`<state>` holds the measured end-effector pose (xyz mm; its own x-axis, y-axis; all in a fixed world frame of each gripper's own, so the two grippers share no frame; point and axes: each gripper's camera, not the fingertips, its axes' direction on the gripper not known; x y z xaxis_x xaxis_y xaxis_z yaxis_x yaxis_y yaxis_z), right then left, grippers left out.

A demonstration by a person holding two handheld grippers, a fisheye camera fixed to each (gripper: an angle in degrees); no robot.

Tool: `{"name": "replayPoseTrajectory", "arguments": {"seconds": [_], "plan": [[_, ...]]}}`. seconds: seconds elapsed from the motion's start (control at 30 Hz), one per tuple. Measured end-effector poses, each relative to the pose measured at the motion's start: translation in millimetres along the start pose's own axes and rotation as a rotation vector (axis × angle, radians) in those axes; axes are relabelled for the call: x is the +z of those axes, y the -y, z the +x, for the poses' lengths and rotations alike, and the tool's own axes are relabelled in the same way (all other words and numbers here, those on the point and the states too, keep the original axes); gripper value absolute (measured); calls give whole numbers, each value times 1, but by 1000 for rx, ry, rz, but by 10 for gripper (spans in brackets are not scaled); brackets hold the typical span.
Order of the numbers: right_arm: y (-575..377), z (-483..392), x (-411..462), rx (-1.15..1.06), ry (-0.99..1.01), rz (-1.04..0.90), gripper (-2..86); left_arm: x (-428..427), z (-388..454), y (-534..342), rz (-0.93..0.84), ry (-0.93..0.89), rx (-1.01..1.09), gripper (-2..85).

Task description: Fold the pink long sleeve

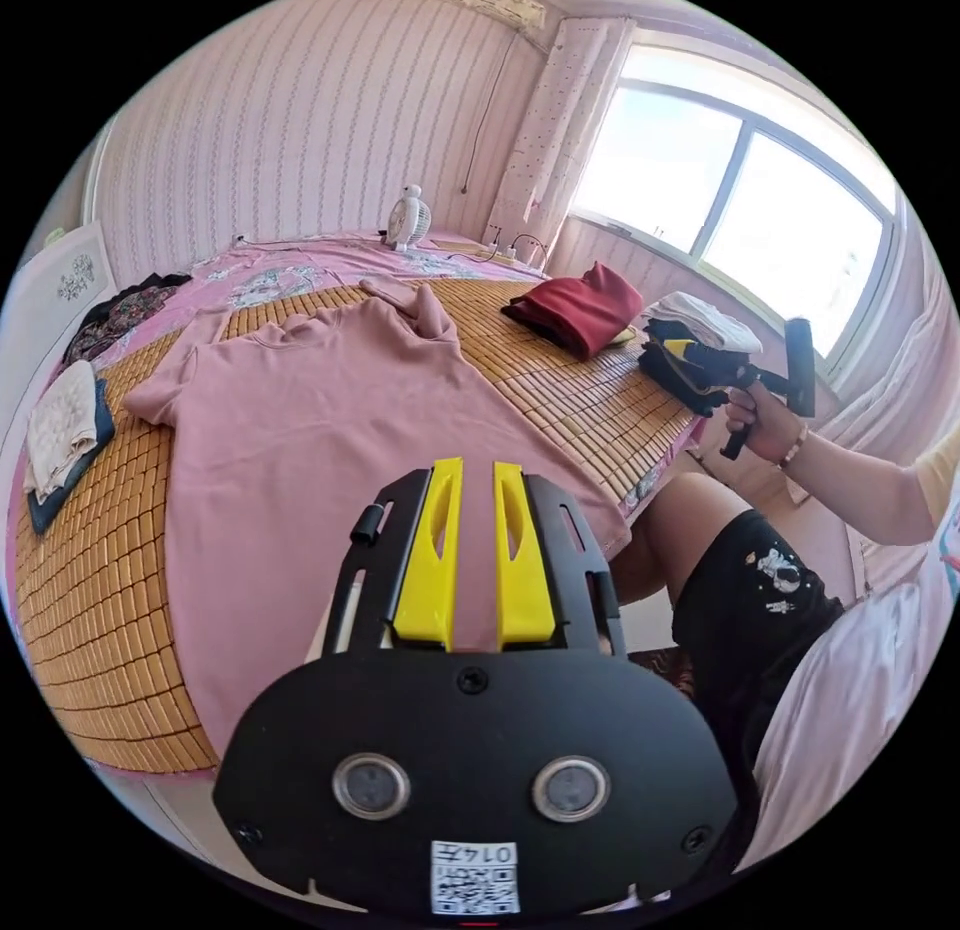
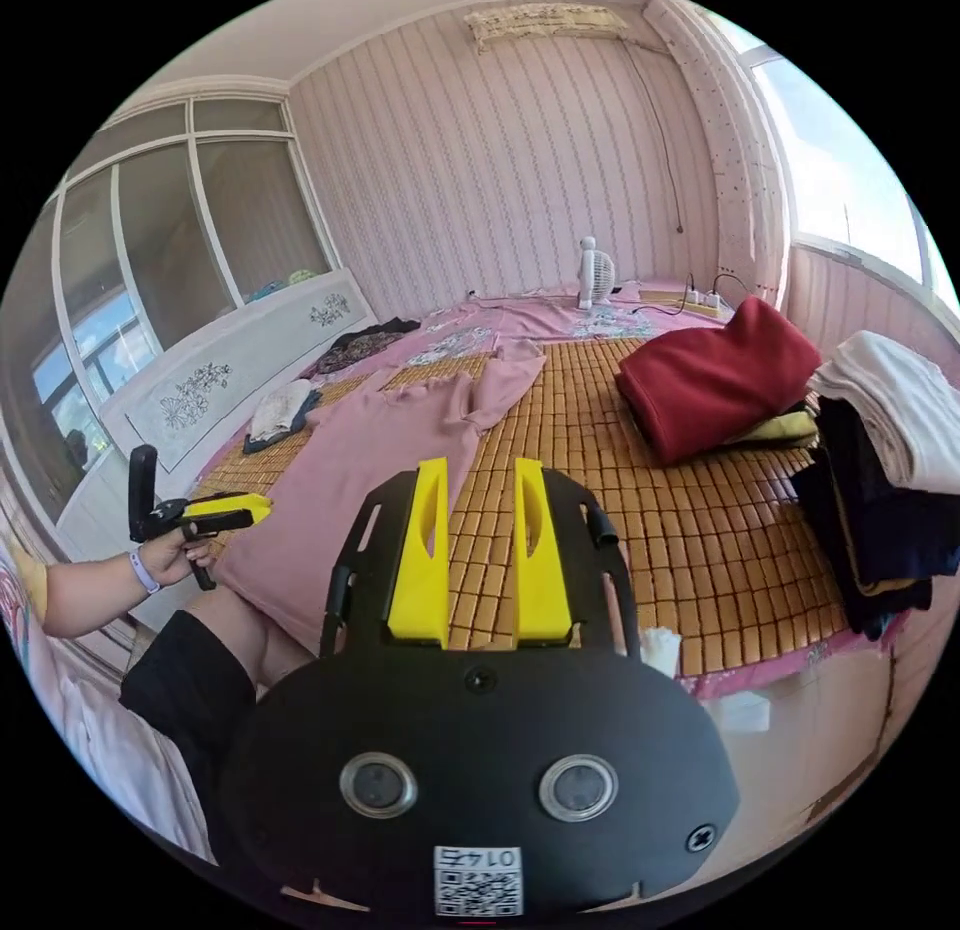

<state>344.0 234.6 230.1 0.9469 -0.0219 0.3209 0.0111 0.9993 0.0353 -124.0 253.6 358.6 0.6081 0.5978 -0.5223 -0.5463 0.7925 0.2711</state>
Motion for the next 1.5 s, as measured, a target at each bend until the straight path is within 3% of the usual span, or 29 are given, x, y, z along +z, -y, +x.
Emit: {"name": "replayPoseTrajectory", "arguments": {"seconds": [0.23, 0.3, 0.37, 0.57, 0.7, 0.83, 1.03, 1.13, 1.23, 1.37, 1.5], "plan": [[134, 46, 163, -46, 8, -173, 108, 96, -64, 47, -116, -12, -96, 44], [167, 61, 209, 3, -9, -187, 108, 135, -84, 51, -259, -4, -164, 15], [202, 83, 263, 133, 7, -181, 108, 142, -91, 52, -212, -44, -164, -2], [240, 99, 335, 231, -84, -308, 68, 160, -108, 65, -220, -80, -184, -9], [242, 96, 305, 168, -77, -281, 22, 171, -109, 80, -247, -45, -160, -10], [237, 66, 197, 79, -32, -238, 13, 177, -115, 98, -317, -33, -199, -10], [242, 9, 75, 76, 125, -489, 22, 160, -124, 146, -268, -121, -259, -10], [239, 17, 66, -31, -80, -454, 34, 166, -130, 176, -233, -158, -232, -10], [217, 48, 76, 78, -263, -578, 53, 184, -139, 208, -242, -173, -193, -10], [158, 83, 65, 343, -257, -675, 83, 216, -147, 254, -238, -153, -98, -10], [109, 94, 64, 464, -245, -809, 111, 259, -155, 296, -265, -141, -66, -8]]}}
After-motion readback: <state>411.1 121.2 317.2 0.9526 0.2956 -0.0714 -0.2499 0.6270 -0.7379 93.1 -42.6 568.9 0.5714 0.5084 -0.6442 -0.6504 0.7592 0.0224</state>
